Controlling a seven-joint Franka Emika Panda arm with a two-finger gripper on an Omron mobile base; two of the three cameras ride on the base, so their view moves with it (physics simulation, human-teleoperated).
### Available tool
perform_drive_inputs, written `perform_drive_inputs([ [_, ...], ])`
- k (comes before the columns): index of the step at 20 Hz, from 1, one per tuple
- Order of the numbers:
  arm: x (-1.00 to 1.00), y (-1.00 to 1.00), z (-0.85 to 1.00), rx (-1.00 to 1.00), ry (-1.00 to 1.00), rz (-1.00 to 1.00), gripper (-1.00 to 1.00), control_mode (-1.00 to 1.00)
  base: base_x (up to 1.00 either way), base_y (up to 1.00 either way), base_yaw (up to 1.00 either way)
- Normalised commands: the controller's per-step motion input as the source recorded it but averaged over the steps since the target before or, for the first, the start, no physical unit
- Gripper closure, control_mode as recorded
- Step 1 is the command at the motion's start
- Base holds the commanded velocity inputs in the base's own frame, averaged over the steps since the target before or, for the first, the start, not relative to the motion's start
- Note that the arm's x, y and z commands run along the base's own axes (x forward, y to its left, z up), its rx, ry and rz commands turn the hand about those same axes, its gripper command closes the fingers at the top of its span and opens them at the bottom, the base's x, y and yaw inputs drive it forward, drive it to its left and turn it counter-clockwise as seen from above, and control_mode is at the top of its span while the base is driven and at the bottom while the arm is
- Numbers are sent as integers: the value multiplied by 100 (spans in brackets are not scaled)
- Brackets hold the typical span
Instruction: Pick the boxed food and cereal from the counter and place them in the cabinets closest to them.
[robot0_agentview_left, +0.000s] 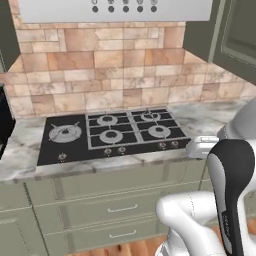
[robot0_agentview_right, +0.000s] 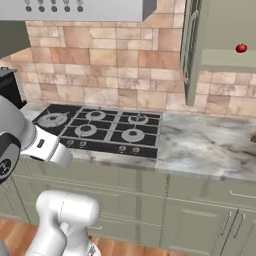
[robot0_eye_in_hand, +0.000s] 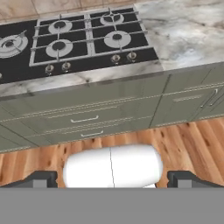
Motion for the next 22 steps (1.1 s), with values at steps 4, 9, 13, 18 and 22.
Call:
perform_drive_inputs([
  [4, 0, 0, 0, 0, 0, 0, -100, 100, -19, 56, 0],
  [9, 0, 0, 0, 0, 0, 0, -100, 100, -18, 55, 0],
  [13, 0, 0, 0, 0, 0, 0, -100, 100, -15, 54, 0],
  [18, 0, 0, 0, 0, 0, 0, -100, 100, -12, 57, 0],
  [22, 0, 0, 0, 0, 0, 0, -100, 100, -11, 60, 0],
])
